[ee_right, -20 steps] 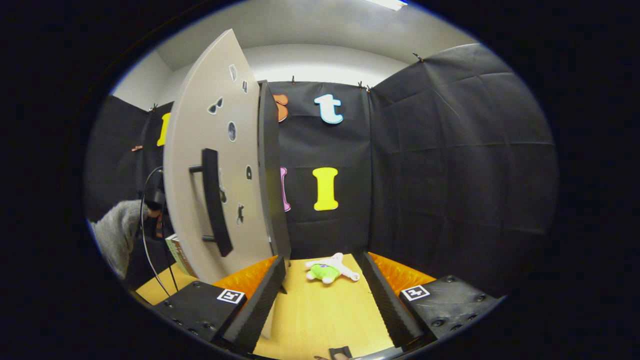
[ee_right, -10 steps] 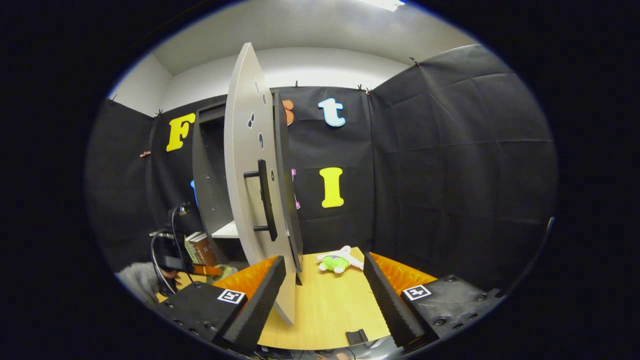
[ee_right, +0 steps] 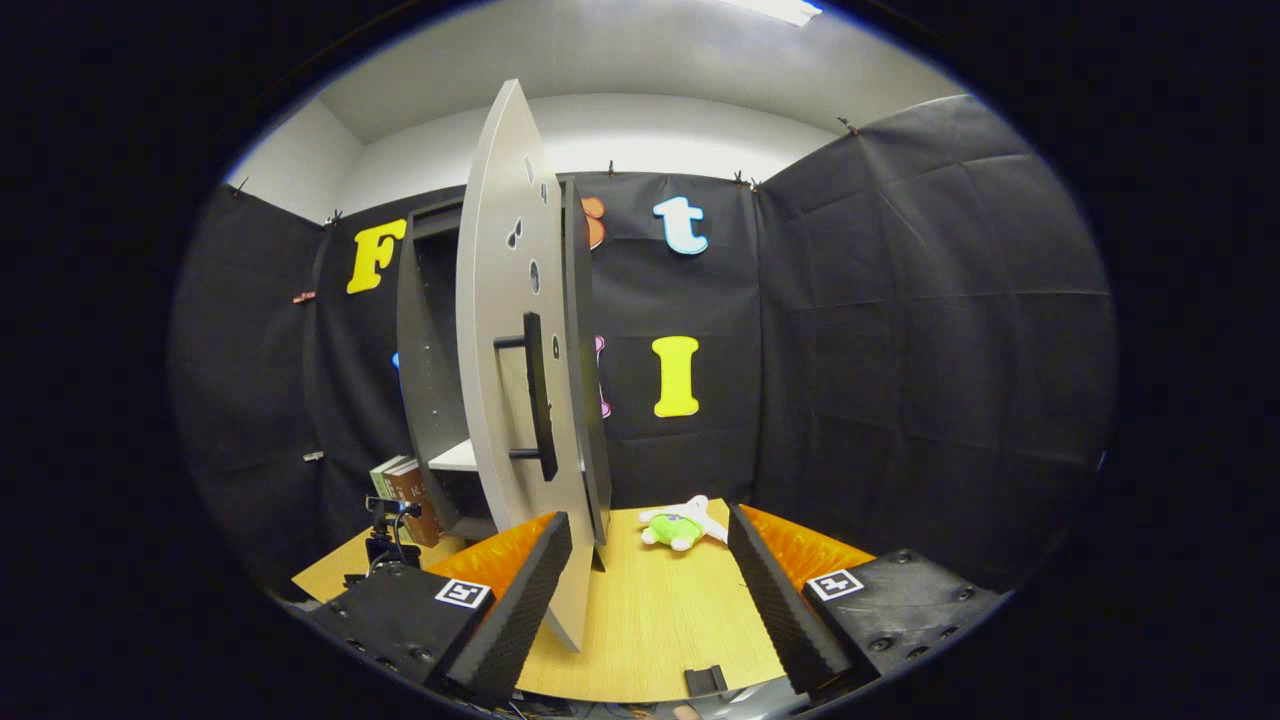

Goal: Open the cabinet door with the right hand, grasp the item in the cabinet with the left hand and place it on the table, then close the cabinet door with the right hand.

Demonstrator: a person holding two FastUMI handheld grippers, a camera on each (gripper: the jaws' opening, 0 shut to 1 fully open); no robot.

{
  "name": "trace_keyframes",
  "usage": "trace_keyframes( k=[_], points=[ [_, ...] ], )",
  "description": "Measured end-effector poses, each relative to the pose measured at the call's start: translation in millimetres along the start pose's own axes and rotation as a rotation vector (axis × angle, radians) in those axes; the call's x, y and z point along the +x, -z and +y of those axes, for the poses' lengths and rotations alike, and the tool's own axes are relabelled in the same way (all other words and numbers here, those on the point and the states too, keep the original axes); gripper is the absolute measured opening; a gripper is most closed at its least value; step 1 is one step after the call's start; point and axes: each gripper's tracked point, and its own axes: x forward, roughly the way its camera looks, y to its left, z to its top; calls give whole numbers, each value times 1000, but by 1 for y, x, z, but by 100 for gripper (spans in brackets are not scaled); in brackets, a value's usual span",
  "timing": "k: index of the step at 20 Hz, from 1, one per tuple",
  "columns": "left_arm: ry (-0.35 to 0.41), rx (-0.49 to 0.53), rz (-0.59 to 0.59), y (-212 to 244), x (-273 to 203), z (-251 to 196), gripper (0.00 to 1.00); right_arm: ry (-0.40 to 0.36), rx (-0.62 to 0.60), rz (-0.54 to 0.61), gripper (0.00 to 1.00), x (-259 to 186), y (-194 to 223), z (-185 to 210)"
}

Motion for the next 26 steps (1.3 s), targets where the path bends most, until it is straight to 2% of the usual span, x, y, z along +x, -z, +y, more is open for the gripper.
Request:
trace_keyframes(
  k=[4, 7, 8, 10, 15, 16, 17, 20, 21, 22, 25, 26],
  points=[
    [-54, 40, 23, 32, 15, -1, 20, -19, 3, 33, 99, 21, 12, -10],
    [-50, 22, 55, 51, 28, -4, 25, -28, 0, 54, 99, 31, 19, -17],
    [-55, 20, 62, 55, 29, -5, 24, -31, -1, 59, 99, 32, 21, -18],
    [-61, 22, 65, 59, 33, -5, 27, -36, -3, 65, 99, 35, 23, -21],
    [-70, -8, 83, 68, 36, -3, 25, -41, -1, 72, 99, 39, 26, -25],
    [-68, -11, 84, 69, 37, -3, 28, -42, -2, 73, 99, 39, 27, -26],
    [-74, -9, 86, 69, 37, -2, 24, -44, -2, 76, 99, 39, 28, -27],
    [-75, -7, 69, 65, 29, -2, 47, -59, 0, 77, 99, 39, 28, -24],
    [-77, -6, 67, 62, 25, -2, 60, -66, 0, 73, 99, 39, 26, -23],
    [-84, 0, 55, 57, 21, -1, 77, -78, 0, 70, 99, 39, 25, -22],
    [-88, 34, -17, 23, -4, -2, 98, -139, 31, 59, 99, 43, 18, -10],
    [-94, 48, -58, 7, -19, -3, 97, -172, 52, 52, 99, 45, 14, -3]
  ],
)
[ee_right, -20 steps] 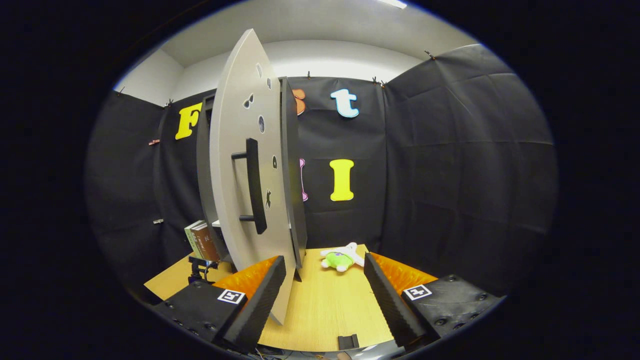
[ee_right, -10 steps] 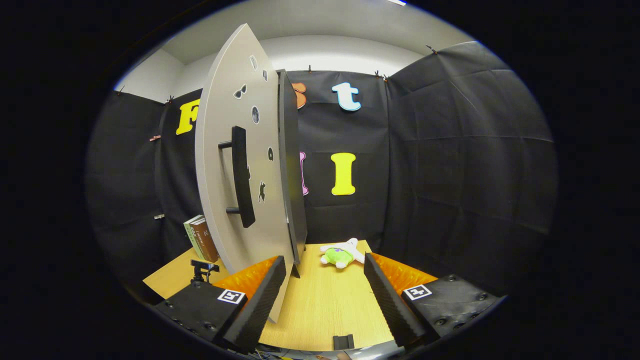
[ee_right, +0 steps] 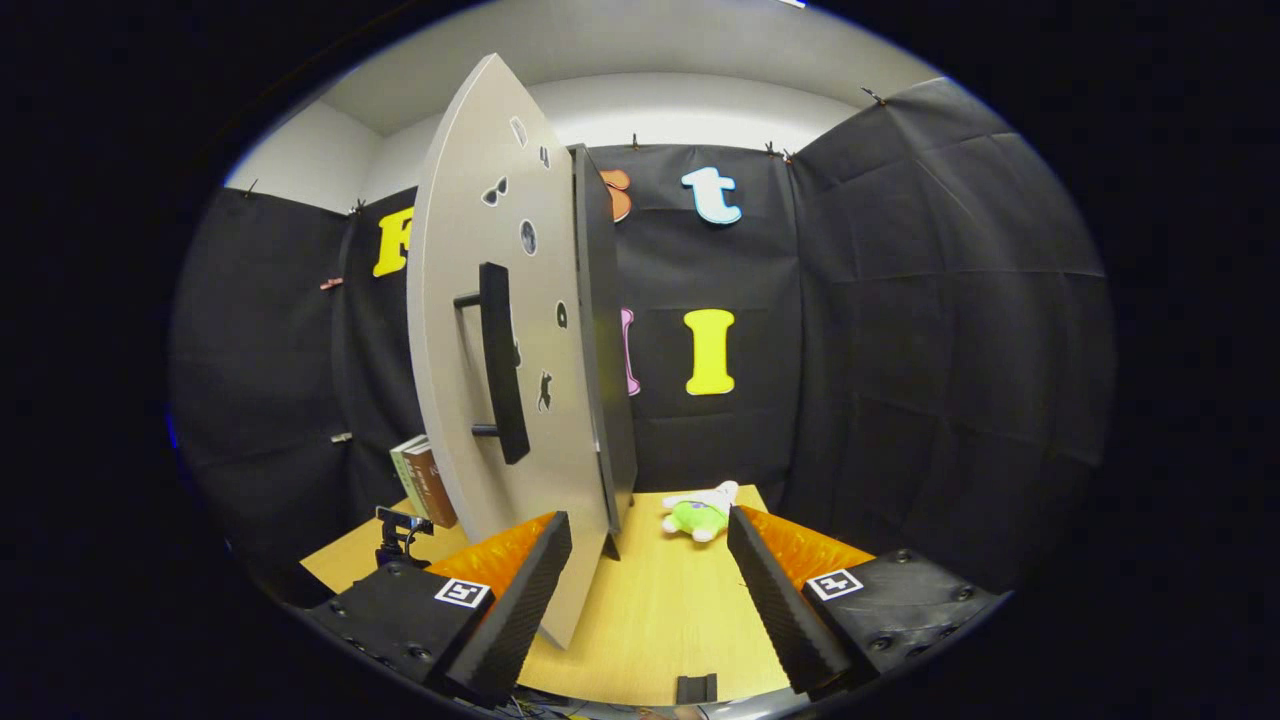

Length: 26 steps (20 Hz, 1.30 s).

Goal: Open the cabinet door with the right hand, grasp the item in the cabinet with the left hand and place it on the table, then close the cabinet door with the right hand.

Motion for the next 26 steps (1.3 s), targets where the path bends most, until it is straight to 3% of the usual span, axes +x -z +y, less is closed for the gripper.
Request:
trace_keyframes(
  k=[3, 7, 11, 15, 21, 26],
  points=[
    [-12, 46, -167, -80, -57, 6, 95, -116, 29, -35, 98, 9, -13, 21],
    [-115, 126, -363, -168, -145, 31, 95, -229, 8, -59, 97, 27, -17, 42],
    [-48, 62, -455, -205, -195, 21, 93, -297, -22, -83, 97, 40, -19, 55],
    [76, 22, -500, -225, -222, 12, 96, -282, -72, -62, 97, 49, -10, 67],
    [245, 82, -520, -251, -229, 34, 94, -154, -88, -70, 97, 58, -10, 86],
    [327, 81, -500, -248, -227, 72, 95, -162, -68, -84, 97, 72, 3, 166]
  ],
)
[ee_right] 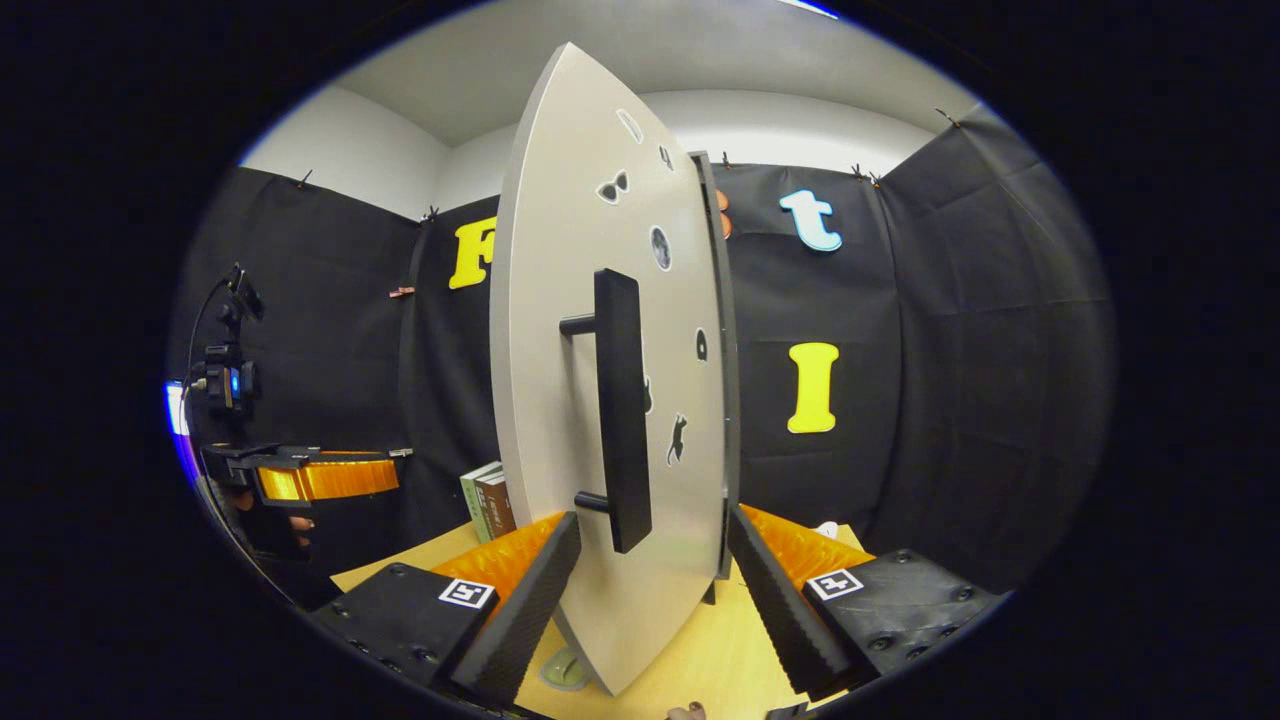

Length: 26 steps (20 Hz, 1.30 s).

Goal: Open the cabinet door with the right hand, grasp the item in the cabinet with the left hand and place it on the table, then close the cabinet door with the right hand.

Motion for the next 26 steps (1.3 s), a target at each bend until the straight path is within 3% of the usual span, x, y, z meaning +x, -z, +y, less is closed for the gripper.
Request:
trace_keyframes(
  k=[5, 8, 11, 18, 23, 26],
  points=[
    [19, 27, 21, 2, -12, 33, 94, -49, 24, 6, 98, 52, 11, 71],
    [10, 21, 9, -2, -12, 47, 94, -73, -5, -9, 100, 52, 3, 92],
    [8, 44, -5, -6, -12, 45, 95, -57, -45, -8, 97, 40, 3, 81],
    [-8, 83, -40, -9, 6, 20, 95, 166, -55, -55, 98, 22, -5, 18],
    [-122, 153, -83, -19, 11, 21, 95, 228, 5, -50, 98, 14, -5, 2],
    [-179, 155, -85, -16, 14, 21, 95, 247, -23, -61, 98, 12, -8, -7]
  ],
)
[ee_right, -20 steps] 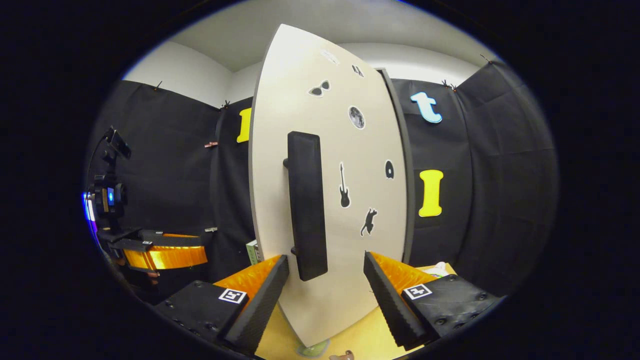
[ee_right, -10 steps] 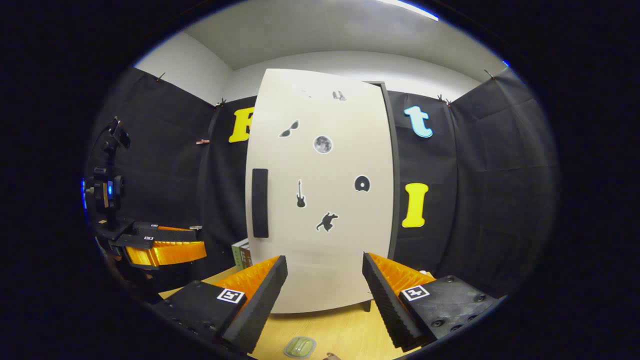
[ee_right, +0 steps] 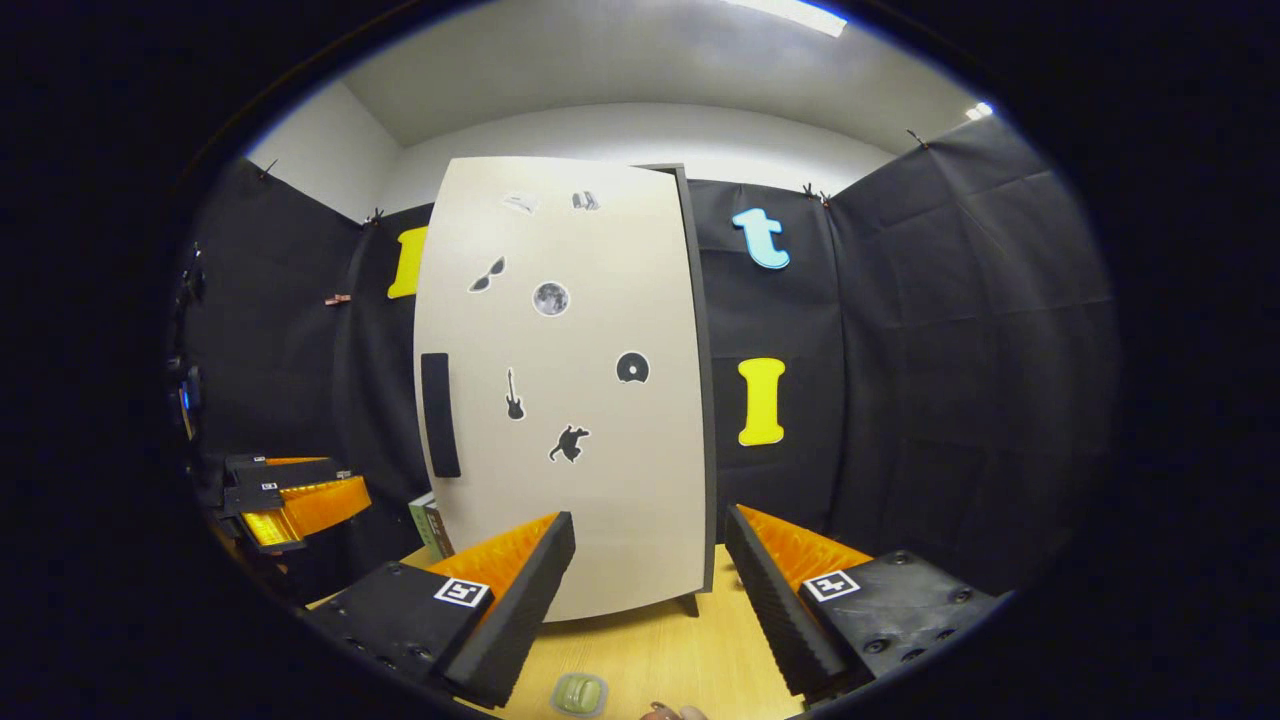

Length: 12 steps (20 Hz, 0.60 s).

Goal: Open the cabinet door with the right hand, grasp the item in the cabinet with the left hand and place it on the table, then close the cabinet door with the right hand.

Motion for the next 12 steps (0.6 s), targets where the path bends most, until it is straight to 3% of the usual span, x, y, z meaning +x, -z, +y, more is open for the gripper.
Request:
trace_keyframes(
  k=[7, 12],
  points=[
    [-72, -60, 2, 1, 2, 0, 95, -7, -39, -7, 98, 7, -1, -5],
    [-72, -79, -45, -14, 7, 5, 95, 4, -41, -18, 98, 13, -8, -10]
  ],
)
